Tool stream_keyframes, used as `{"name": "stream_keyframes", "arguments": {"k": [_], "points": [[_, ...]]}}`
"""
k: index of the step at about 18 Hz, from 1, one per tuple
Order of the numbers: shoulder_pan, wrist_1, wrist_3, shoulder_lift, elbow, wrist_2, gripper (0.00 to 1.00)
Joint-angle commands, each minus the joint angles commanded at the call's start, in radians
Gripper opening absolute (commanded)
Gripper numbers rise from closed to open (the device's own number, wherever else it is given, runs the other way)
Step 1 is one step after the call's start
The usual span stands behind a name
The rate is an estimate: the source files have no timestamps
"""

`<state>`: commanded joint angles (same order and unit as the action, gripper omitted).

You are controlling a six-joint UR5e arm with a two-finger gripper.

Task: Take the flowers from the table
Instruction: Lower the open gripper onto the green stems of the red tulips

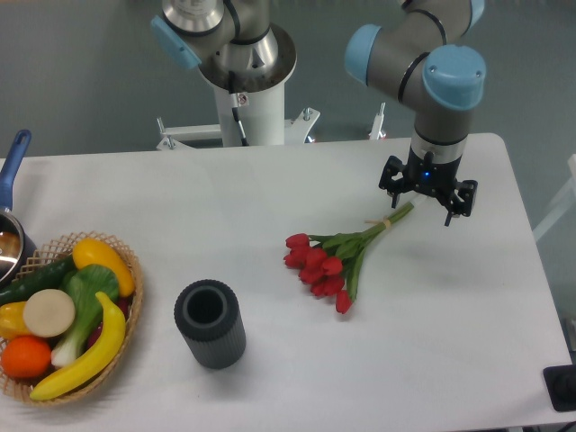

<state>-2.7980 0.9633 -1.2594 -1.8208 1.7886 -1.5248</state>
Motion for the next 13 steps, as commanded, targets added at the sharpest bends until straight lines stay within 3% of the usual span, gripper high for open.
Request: {"name": "stream_keyframes", "arguments": {"k": [7,11,13], "points": [[0.000,-0.005,0.003,-0.002,0.020,0.008,1.00],[0.000,-0.138,0.009,-0.003,0.119,0.043,1.00],[0.000,-0.166,-0.002,-0.006,0.141,0.041,1.00]]}}
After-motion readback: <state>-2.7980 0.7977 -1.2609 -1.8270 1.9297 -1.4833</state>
